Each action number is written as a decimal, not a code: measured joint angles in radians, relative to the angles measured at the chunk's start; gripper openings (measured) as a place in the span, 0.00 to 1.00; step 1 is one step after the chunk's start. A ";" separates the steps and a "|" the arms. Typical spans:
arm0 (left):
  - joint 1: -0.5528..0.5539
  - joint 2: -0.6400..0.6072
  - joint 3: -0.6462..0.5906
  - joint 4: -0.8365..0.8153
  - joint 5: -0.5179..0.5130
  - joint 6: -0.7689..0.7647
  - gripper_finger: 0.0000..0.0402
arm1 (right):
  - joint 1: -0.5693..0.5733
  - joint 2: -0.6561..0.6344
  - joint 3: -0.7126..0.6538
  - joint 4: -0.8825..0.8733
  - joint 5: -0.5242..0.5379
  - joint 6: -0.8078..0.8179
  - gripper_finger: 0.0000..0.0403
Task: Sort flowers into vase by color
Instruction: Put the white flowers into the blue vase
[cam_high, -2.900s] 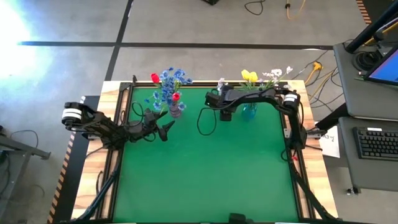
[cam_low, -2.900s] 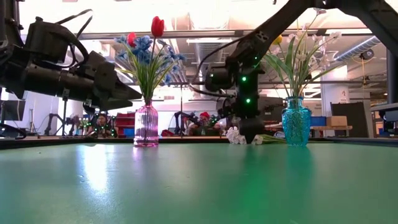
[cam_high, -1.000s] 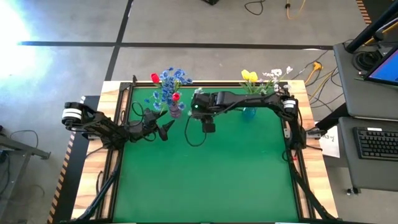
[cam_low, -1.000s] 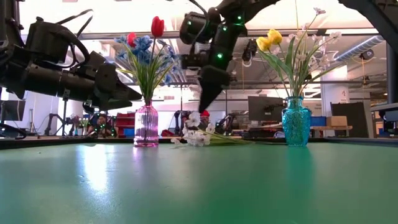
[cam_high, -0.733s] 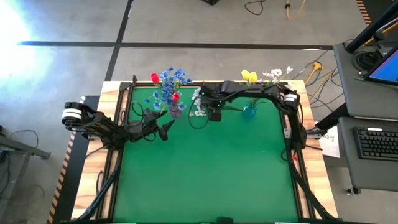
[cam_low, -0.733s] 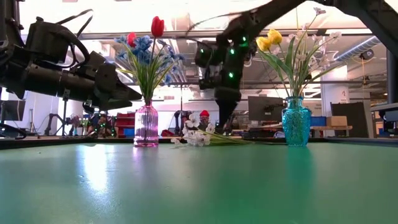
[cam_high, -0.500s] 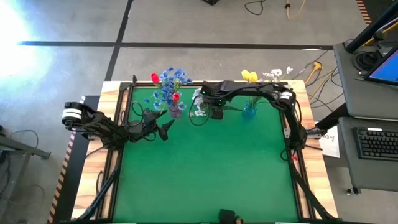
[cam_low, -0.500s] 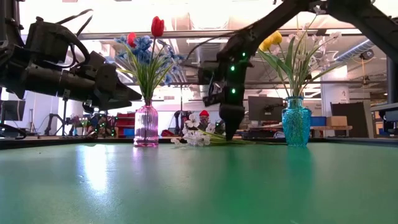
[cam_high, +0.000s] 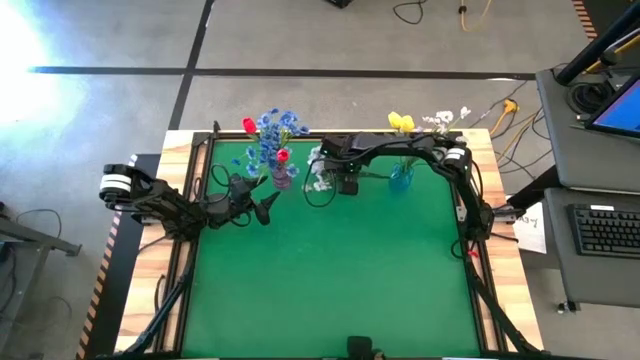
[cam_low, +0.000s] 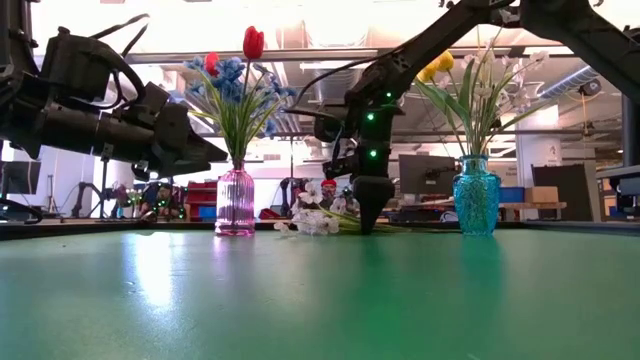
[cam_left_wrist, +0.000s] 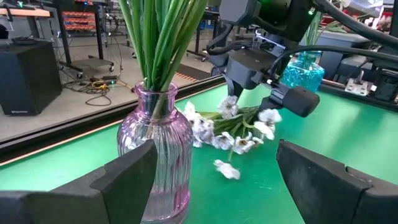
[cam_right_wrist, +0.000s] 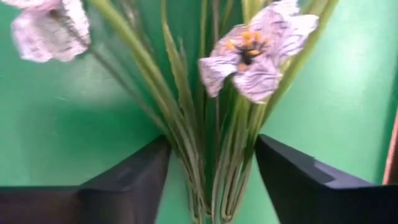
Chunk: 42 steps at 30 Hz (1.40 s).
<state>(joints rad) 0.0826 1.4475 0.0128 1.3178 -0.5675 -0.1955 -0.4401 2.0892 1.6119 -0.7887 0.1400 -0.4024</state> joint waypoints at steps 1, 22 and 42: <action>0.000 0.000 0.000 0.001 0.000 0.000 0.79 | -0.001 0.000 0.000 0.000 -0.010 -0.003 0.53; 0.000 0.000 0.000 0.016 0.000 0.005 0.79 | 0.009 -0.063 -0.003 0.010 -0.041 0.026 0.07; 0.000 -0.004 0.002 0.027 0.055 0.029 0.79 | 0.140 -0.269 -0.008 0.018 -0.293 -0.092 0.07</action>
<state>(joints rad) 0.0822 1.4437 0.0145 1.3453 -0.5122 -0.1661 -0.2999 1.8199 1.6043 -0.7711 -0.1525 -0.4948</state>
